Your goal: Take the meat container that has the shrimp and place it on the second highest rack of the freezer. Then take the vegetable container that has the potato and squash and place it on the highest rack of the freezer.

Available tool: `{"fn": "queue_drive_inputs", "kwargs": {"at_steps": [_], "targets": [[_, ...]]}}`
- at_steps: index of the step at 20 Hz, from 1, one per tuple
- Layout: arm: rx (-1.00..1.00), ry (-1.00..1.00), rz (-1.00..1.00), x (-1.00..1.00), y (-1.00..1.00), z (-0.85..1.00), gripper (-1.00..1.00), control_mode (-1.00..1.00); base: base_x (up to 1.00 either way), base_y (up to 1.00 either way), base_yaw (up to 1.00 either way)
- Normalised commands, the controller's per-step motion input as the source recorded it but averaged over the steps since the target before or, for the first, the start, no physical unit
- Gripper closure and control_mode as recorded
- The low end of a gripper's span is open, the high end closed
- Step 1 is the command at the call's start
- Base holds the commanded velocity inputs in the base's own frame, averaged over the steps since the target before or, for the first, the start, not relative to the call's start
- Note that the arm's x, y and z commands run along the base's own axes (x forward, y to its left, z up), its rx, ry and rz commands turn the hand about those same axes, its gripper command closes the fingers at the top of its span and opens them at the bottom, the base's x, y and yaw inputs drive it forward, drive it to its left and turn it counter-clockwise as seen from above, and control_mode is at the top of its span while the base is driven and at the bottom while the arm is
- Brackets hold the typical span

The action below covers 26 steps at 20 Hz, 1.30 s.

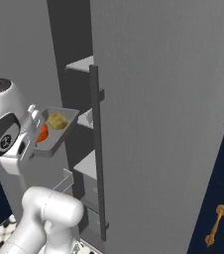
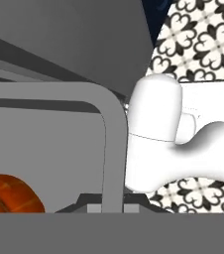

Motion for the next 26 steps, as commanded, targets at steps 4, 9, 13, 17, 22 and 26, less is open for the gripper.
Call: {"fn": "queue_drive_inputs", "kwargs": {"at_steps": [4,9,13,17,22,26], "targets": [[0.0,-0.2,0.02,-0.03,-0.04,0.97,1.0,-1.0,0.0,0.0,0.0],[0.01,-0.2,0.02,0.19,-0.18,0.7,1.0,-1.0,0.0,0.0,0.0],[0.0,-0.34,0.09,0.15,0.0,0.47,1.0,-1.0,0.0,0.0,0.0],[0.0,-0.15,0.07,0.42,-0.03,0.3,1.0,-1.0,0.0,0.0,0.0],[0.0,-0.02,0.0,0.77,-0.01,0.17,1.0,-1.0,0.0,0.0,0.0],[0.0,0.0,0.0,0.76,-0.16,0.16,1.0,-1.0,0.0,0.0,0.0]]}}
